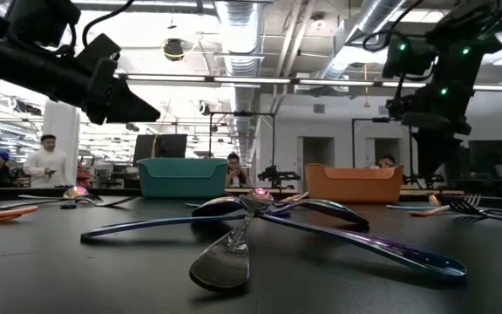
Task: Sort silverware by color (type)
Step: Put the purple spoon into the orange bin
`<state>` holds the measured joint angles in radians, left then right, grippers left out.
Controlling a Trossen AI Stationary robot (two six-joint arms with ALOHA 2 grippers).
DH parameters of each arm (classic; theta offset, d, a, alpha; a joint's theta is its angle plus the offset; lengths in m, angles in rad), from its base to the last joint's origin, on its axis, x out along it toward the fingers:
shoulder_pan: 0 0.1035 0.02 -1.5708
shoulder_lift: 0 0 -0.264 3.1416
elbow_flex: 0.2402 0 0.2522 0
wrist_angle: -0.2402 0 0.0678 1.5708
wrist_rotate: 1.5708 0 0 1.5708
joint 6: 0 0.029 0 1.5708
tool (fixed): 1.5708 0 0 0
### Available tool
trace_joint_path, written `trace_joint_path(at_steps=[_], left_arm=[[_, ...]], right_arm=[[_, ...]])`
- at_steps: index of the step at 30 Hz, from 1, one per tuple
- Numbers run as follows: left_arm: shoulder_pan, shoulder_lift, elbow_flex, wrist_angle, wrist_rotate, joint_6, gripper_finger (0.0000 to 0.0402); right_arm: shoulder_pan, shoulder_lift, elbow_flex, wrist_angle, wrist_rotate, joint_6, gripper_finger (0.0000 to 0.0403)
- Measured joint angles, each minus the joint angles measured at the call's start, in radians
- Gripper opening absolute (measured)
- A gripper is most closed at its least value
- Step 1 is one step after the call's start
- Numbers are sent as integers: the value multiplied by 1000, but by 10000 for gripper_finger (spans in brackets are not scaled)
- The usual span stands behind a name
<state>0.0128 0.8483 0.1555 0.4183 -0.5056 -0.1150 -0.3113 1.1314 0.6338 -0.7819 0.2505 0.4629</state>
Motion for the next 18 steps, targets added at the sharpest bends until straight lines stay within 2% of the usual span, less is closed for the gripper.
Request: trace_joint_path(at_steps=[7, 12, 18], left_arm=[[0, 57, 1, -1, -2, -20, 139], [0, 98, 1, 1, -26, -75, 139], [0, 114, 1, 2, -27, -108, 139]], right_arm=[[-1, 65, 0, 5, -53, -27, 194], [-1, 87, -1, 5, -98, -31, 193], [-6, 86, -1, -7, -103, -46, 190]])
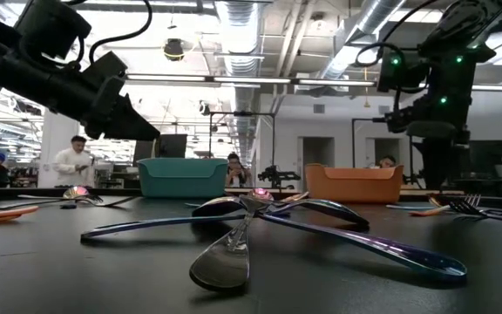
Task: Sort silverware by color (type)
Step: Put the purple spoon into the orange bin
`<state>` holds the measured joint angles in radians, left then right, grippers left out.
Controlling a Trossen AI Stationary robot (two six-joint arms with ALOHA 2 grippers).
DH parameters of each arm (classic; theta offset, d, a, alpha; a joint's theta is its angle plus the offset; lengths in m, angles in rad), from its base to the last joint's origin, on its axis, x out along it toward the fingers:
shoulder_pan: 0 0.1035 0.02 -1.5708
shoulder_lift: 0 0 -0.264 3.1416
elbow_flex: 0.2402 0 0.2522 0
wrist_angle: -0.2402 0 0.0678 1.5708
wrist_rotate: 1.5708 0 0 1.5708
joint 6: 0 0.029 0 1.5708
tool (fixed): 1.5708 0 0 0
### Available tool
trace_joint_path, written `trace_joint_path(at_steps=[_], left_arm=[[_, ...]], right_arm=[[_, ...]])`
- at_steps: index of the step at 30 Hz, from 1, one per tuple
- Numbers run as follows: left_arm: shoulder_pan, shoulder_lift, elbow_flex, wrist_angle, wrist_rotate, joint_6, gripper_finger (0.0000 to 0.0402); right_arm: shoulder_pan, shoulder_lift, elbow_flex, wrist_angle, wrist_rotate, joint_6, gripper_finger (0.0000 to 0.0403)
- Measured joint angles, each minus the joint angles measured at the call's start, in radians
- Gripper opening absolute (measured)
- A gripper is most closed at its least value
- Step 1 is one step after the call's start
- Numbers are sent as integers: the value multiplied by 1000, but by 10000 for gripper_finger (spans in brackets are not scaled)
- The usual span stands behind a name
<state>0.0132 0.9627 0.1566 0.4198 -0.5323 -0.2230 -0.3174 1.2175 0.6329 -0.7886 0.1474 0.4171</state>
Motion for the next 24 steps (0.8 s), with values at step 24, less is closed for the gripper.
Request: trace_joint_path(at_steps=[24], left_arm=[[39, 0, 0, 91, -134, 108, 139]], right_arm=[[-69, -1, -61, 78, -155, -25, 157]])
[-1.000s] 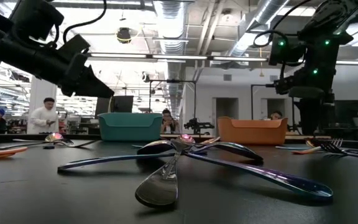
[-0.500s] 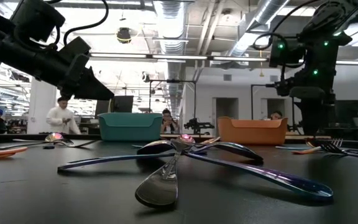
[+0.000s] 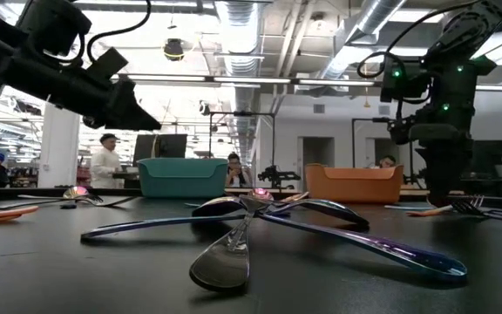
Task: Sort silverware by color (type)
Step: Put the purple spoon into the orange bin
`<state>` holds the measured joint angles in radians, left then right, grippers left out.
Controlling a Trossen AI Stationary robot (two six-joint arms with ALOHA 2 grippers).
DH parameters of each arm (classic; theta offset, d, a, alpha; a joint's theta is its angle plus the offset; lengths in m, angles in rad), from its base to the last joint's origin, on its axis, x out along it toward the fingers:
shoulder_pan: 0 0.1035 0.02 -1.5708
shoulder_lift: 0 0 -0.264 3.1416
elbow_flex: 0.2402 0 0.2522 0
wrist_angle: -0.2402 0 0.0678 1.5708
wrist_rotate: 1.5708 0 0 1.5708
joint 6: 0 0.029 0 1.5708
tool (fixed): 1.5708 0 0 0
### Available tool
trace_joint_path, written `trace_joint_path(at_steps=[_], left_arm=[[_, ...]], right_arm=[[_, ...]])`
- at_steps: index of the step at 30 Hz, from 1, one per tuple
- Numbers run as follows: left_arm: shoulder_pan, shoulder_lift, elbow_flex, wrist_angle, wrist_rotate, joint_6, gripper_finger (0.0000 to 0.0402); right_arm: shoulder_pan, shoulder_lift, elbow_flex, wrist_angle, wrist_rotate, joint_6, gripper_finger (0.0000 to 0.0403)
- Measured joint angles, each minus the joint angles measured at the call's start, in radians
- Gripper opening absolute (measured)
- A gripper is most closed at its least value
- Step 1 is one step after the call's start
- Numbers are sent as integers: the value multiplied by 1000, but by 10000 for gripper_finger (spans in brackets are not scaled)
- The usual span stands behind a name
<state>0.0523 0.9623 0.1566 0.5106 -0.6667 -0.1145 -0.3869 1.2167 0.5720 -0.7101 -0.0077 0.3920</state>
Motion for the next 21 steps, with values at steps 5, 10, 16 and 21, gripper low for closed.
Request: trace_joint_path(at_steps=[5, 10, 16, 21], left_arm=[[40, 0, 0, 39, 36, 23, 139], [48, 0, 0, 24, 58, 6, 139], [48, 0, 0, -10, 87, -56, 139], [48, 0, 0, -27, 105, -81, 139]], right_arm=[[1, 0, 0, 1, -30, -1, 66], [-1, 0, 0, 23, -48, -8, 9], [-3, -2, 14, 68, -45, -27, 5], [-14, -3, 106, 55, -19, -60, 4]])
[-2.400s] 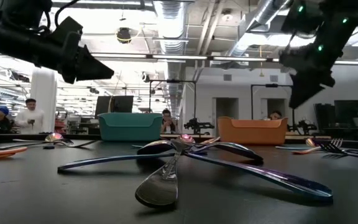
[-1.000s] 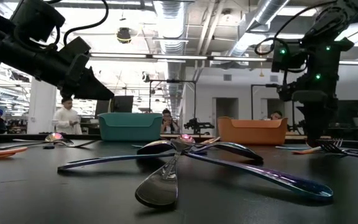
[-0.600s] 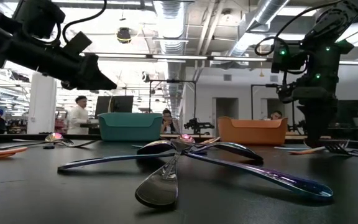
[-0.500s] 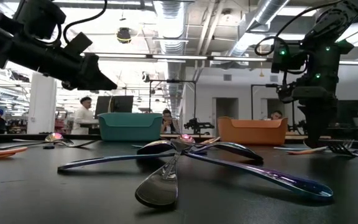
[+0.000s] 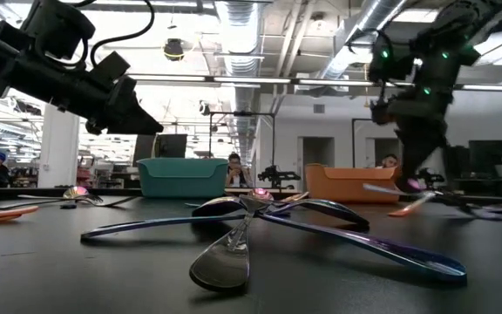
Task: Sort silverware by color (type)
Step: Put the purple spoon into the orange bin
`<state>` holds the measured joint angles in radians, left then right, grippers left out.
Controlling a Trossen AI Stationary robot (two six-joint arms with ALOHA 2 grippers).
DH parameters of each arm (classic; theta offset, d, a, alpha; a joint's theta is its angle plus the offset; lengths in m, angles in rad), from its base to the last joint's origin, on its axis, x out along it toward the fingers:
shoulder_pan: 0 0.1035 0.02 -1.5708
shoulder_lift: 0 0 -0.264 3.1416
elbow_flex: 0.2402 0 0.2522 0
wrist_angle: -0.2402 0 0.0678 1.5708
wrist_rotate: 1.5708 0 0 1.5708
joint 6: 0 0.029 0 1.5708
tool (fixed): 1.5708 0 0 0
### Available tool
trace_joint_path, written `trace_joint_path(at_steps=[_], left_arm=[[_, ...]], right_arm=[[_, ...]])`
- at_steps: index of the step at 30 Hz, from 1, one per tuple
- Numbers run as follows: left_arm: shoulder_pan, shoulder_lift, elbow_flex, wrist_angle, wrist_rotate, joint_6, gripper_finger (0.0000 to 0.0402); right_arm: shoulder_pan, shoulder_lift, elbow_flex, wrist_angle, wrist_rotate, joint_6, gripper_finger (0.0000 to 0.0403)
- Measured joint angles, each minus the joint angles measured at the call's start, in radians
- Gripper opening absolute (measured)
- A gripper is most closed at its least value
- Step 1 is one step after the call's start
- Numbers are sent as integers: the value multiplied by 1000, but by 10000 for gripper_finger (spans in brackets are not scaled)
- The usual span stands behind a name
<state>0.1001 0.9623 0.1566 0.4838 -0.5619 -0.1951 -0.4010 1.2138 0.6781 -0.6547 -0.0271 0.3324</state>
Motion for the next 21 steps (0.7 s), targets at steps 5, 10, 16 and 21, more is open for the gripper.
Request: trace_joint_path(at_steps=[5, 10, 16, 21], left_arm=[[0, 0, 0, -2, 4, -1, 139], [0, 0, 0, -1, 4, -1, 139], [0, 0, 0, -1, -11, -1, 139], [0, 0, 0, -17, -10, -22, 139]], right_arm=[[-1, 0, 138, -10, 59, -75, 4], [-1, -1, 259, -25, 197, -200, 4], [-1, -1, 350, 41, 532, -388, 5], [-3, -1, 401, 73, 647, -473, 5]])
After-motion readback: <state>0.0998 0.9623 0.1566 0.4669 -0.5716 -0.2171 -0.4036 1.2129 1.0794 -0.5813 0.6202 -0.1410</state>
